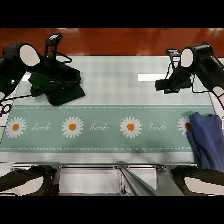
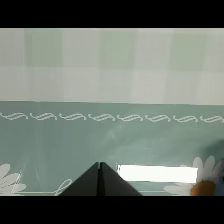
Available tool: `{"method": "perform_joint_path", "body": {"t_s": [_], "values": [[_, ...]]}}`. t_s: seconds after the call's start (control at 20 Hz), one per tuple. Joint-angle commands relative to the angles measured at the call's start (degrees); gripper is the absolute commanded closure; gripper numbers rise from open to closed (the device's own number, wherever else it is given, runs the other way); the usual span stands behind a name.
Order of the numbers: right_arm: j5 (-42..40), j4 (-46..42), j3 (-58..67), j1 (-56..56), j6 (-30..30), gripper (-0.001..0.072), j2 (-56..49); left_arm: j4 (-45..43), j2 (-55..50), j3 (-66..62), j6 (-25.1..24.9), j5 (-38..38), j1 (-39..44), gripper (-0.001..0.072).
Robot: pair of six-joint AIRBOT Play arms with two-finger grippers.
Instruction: Fold the shirts.
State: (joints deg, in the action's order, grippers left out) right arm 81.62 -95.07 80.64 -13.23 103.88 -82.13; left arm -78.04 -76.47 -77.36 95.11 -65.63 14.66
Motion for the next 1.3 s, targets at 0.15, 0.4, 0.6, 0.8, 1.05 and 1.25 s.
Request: {"method": "perform_joint_path", "body": {"t_s": [0.15,0.4,0.6,0.8,1.05,1.25], "values": [[0.0,0.0,0.1,0.0,0.0,0.0691,0.0,0.0,0.0,0.0,0.0,0.0,0.0,0.0687],[0.0,0.0,0.1,0.0,0.0,0.0691,0.0,0.0,0.0,0.0,0.0,0.0,0.0,0.0687],[-0.5,0.0,0.1,0.0,0.0,0.0691,0.0,0.0,0.0,0.0,0.0,0.0,0.0,0.0687],[-10.1,-1.9,0.1,0.0,-0.4,0.0691,0.0,0.0,-1.0,0.0,0.0,7.3,0.0,0.0687],[-10.4,-5.1,0.0,0.0,-3.5,0.0549,-0.2,-4.9,-1.7,-3.2,0.0,17.1,-1.9,0.0294],[-4.9,-14.5,-1.6,0.0,-5.0,0.0297,1.7,-15.1,-1.7,-10.4,0.0,17.1,-6.6,0.0204]]}}
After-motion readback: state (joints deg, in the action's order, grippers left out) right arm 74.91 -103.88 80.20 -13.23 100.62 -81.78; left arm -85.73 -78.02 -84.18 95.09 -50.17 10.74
